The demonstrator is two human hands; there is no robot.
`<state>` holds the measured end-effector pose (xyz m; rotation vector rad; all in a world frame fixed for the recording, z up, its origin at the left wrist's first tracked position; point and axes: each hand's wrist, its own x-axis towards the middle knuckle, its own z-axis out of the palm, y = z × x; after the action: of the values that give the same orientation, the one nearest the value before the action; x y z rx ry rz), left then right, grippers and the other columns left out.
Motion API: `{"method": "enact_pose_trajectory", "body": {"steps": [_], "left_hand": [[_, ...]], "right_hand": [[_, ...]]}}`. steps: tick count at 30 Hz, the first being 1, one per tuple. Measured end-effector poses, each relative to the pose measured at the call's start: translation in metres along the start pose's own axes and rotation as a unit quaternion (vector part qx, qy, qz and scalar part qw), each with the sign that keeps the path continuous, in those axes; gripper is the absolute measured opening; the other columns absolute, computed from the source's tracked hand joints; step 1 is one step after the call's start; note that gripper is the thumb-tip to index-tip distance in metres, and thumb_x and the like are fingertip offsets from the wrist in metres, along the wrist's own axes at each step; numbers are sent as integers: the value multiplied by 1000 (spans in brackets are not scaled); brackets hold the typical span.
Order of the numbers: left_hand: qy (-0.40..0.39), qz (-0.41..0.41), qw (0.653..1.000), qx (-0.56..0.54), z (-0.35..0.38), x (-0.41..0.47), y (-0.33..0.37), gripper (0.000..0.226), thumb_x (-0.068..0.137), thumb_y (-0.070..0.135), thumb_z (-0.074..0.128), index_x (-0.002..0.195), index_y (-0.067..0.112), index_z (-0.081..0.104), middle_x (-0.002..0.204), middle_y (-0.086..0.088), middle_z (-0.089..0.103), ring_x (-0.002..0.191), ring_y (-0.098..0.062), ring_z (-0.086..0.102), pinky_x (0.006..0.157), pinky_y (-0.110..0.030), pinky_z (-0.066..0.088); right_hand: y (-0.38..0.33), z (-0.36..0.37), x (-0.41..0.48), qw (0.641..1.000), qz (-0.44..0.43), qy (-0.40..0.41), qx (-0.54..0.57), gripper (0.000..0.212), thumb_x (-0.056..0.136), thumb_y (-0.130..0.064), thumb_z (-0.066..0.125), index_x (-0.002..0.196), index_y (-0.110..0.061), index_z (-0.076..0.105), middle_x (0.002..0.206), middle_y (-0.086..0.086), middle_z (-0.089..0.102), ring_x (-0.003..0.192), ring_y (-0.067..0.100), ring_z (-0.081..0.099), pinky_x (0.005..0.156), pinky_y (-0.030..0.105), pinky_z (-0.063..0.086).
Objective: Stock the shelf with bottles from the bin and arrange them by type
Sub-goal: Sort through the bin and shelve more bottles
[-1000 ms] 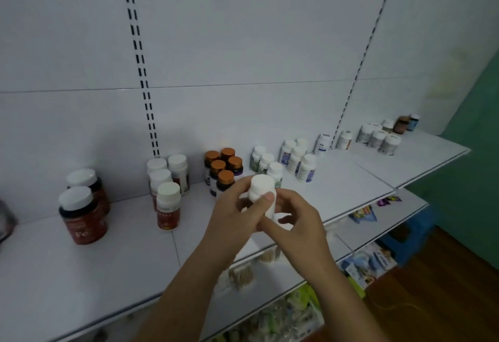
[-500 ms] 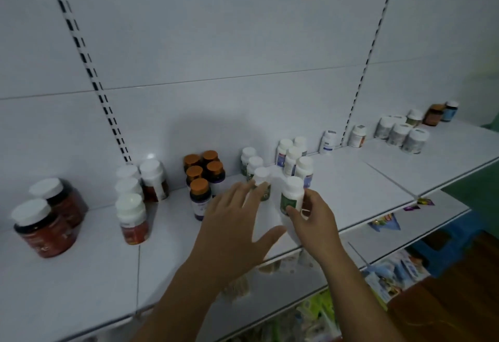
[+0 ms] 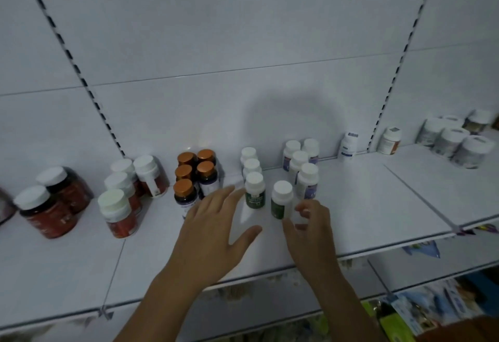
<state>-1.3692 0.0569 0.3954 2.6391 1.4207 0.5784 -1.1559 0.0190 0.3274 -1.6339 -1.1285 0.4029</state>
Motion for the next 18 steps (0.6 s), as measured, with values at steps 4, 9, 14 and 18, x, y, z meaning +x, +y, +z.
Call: {"method": "enact_pose_trajectory", "body": {"steps": [4,9,14,18], "left_hand": [[11,-3,1000,-18,1,4,-4,77,96,82,33,161,41,26,164,18,34,152,-10,32,122,-43,36],[27,-3,999,-39,-4,8,-3,75,96,81,35,160,42,27,165,20,33,152,-6,31,123,-38,33],[35,0,997,-62,-10,8,-1,75,95,82,34,160,45,25,165,24,30,152,0,28,125,-36,31],[44,-1,997,-60,-16,10,-1,74,95,81,35,159,44,27,164,23,33,150,-1,31,123,-37,34]], "right_hand": [[4,2,2,995,-61,-64,-51,24,95,-27,71,119,-26,65,143,4,46,133,26,48,108,44,48],[-6,12,11,991,-68,-90,-66,38,97,-48,64,128,-27,65,150,-4,40,132,13,41,110,31,39],[-12,28,30,994,-41,-94,-32,47,95,-59,50,124,-25,63,145,0,43,129,10,44,111,32,44],[-21,35,52,995,-27,-89,42,18,106,-30,51,107,-16,63,122,4,51,107,-6,49,89,4,37]]}}
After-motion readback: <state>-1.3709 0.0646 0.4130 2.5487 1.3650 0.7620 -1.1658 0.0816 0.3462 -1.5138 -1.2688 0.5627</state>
